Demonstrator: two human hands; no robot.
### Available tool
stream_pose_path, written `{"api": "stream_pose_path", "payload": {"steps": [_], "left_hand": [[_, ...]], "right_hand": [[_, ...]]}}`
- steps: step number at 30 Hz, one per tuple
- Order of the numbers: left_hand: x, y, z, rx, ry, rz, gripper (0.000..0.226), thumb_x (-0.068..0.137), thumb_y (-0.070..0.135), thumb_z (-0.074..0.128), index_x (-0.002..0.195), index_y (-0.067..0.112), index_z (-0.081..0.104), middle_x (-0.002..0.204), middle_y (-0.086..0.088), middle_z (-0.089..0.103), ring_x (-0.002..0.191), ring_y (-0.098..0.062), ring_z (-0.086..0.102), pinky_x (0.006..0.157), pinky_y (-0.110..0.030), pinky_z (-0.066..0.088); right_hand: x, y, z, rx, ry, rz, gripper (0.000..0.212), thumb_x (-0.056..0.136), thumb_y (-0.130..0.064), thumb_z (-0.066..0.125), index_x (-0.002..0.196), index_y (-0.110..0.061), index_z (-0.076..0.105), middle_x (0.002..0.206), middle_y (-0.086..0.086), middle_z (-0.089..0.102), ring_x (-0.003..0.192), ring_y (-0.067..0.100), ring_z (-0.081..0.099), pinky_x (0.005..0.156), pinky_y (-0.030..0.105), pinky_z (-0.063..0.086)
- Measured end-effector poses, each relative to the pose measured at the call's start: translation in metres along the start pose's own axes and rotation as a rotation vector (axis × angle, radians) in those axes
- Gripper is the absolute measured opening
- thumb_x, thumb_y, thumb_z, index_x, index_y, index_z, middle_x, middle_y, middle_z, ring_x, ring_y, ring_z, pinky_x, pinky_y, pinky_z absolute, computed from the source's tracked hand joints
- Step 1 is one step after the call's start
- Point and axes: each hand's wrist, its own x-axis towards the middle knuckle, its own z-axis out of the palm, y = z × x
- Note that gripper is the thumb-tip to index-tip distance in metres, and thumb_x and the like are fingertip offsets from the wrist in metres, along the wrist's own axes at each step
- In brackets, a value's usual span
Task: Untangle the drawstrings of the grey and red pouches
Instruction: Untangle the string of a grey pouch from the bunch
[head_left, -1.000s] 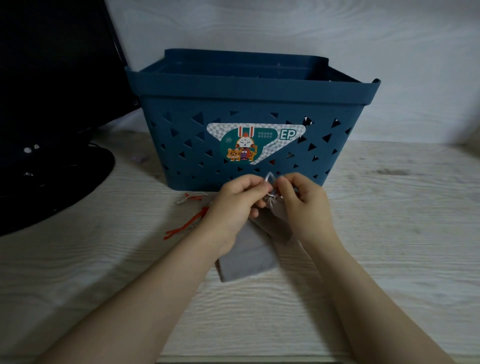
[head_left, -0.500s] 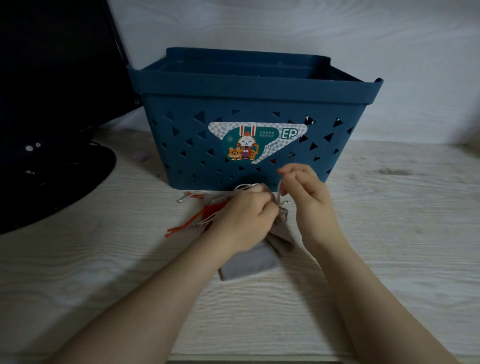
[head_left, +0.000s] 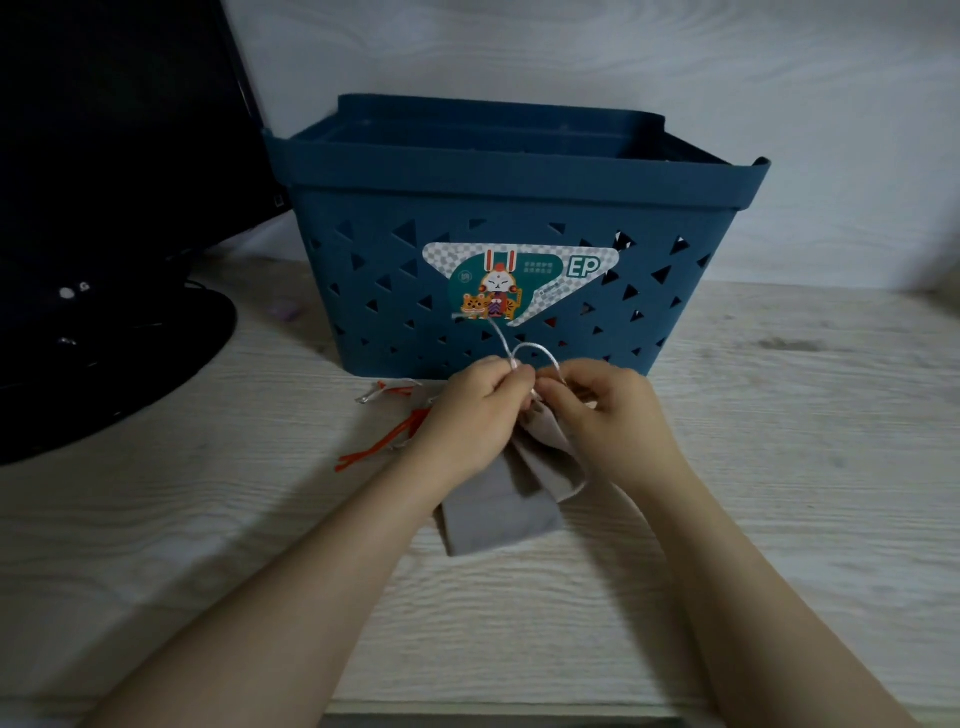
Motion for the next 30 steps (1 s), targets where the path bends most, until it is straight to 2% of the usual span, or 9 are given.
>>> {"api": "stream_pose_path", "payload": {"steps": [3, 6, 10, 14, 18, 21, 25, 28, 30], "left_hand": [[0.001, -0.001, -0.001, -0.053, -0.009, -0.075, 0.039, 0.094, 0.02, 0.047, 0.055, 0.019, 0.049, 0.055, 0.006, 0.049, 0.051, -0.006, 0.043, 0.059, -0.029, 0.033], [0.001, 0.0, -0.002, -0.13, -0.021, -0.129, 0.036, 0.094, 0.024, 0.049, 0.059, 0.018, 0.057, 0.047, 0.012, 0.052, 0.042, 0.0, 0.044, 0.052, -0.026, 0.033], [0.001, 0.002, -0.003, -0.312, -0.021, -0.201, 0.026, 0.093, 0.023, 0.052, 0.071, 0.016, 0.063, 0.071, -0.004, 0.059, 0.065, -0.013, 0.05, 0.052, -0.022, 0.038], [0.003, 0.002, -0.008, -0.478, -0.094, -0.257, 0.018, 0.092, 0.019, 0.053, 0.078, 0.015, 0.063, 0.076, -0.003, 0.061, 0.07, -0.012, 0.055, 0.055, -0.018, 0.044], [0.002, 0.0, -0.008, -0.518, -0.157, -0.259, 0.012, 0.09, 0.013, 0.054, 0.083, 0.014, 0.063, 0.081, -0.005, 0.06, 0.073, -0.01, 0.055, 0.061, -0.017, 0.046], [0.002, -0.001, -0.008, -0.497, -0.172, -0.229, 0.011, 0.09, 0.012, 0.054, 0.085, 0.015, 0.063, 0.082, -0.003, 0.061, 0.073, -0.007, 0.056, 0.061, -0.014, 0.046], [0.003, 0.0, -0.011, -0.378, -0.163, -0.093, 0.015, 0.088, 0.006, 0.058, 0.079, 0.016, 0.064, 0.074, 0.004, 0.063, 0.065, 0.0, 0.055, 0.057, -0.011, 0.043], [0.003, -0.002, -0.012, -0.306, -0.146, 0.017, 0.021, 0.083, 0.002, 0.062, 0.076, 0.021, 0.065, 0.068, 0.01, 0.065, 0.066, 0.002, 0.057, 0.063, -0.013, 0.046], [0.003, -0.004, -0.011, -0.24, -0.148, 0.072, 0.026, 0.08, 0.001, 0.066, 0.074, 0.026, 0.066, 0.069, 0.01, 0.067, 0.073, -0.005, 0.061, 0.077, -0.024, 0.05]], "right_hand": [[0.001, 0.0, -0.001, -0.101, 0.043, -0.041, 0.014, 0.087, -0.016, 0.062, 0.076, -0.019, 0.07, 0.07, -0.009, 0.063, 0.071, 0.007, 0.056, 0.061, 0.015, 0.039], [0.001, -0.003, -0.003, -0.054, 0.114, -0.035, 0.018, 0.087, -0.018, 0.062, 0.07, -0.026, 0.062, 0.07, -0.012, 0.057, 0.074, 0.002, 0.054, 0.064, 0.009, 0.036], [0.001, -0.007, -0.004, 0.064, 0.14, -0.099, 0.01, 0.08, -0.024, 0.061, 0.071, -0.028, 0.062, 0.079, -0.008, 0.057, 0.078, 0.004, 0.056, 0.07, 0.014, 0.042], [0.002, -0.004, -0.005, 0.105, 0.133, -0.128, 0.006, 0.077, -0.021, 0.061, 0.071, -0.02, 0.062, 0.086, -0.011, 0.056, 0.088, 0.015, 0.056, 0.071, 0.017, 0.044], [0.001, -0.003, -0.007, 0.111, 0.087, -0.098, 0.015, 0.074, -0.016, 0.058, 0.065, -0.028, 0.055, 0.092, -0.015, 0.055, 0.097, 0.015, 0.053, 0.077, 0.014, 0.039], [0.0, -0.003, -0.01, 0.18, 0.029, -0.032, 0.013, 0.072, -0.022, 0.056, 0.06, -0.025, 0.057, 0.091, -0.009, 0.059, 0.094, 0.01, 0.056, 0.081, 0.017, 0.04], [0.002, -0.008, -0.012, 0.511, 0.044, 0.174, 0.021, 0.081, -0.013, 0.057, 0.06, -0.008, 0.057, 0.077, 0.007, 0.062, 0.075, 0.014, 0.057, 0.068, 0.021, 0.046], [0.002, -0.007, -0.011, 0.413, -0.004, 0.178, 0.015, 0.087, -0.002, 0.058, 0.079, -0.014, 0.062, 0.078, 0.006, 0.062, 0.075, 0.021, 0.057, 0.072, 0.033, 0.048], [0.001, -0.007, -0.011, 0.337, -0.053, 0.189, 0.016, 0.088, -0.005, 0.058, 0.081, -0.017, 0.066, 0.079, 0.005, 0.067, 0.076, 0.021, 0.061, 0.076, 0.039, 0.052]]}}
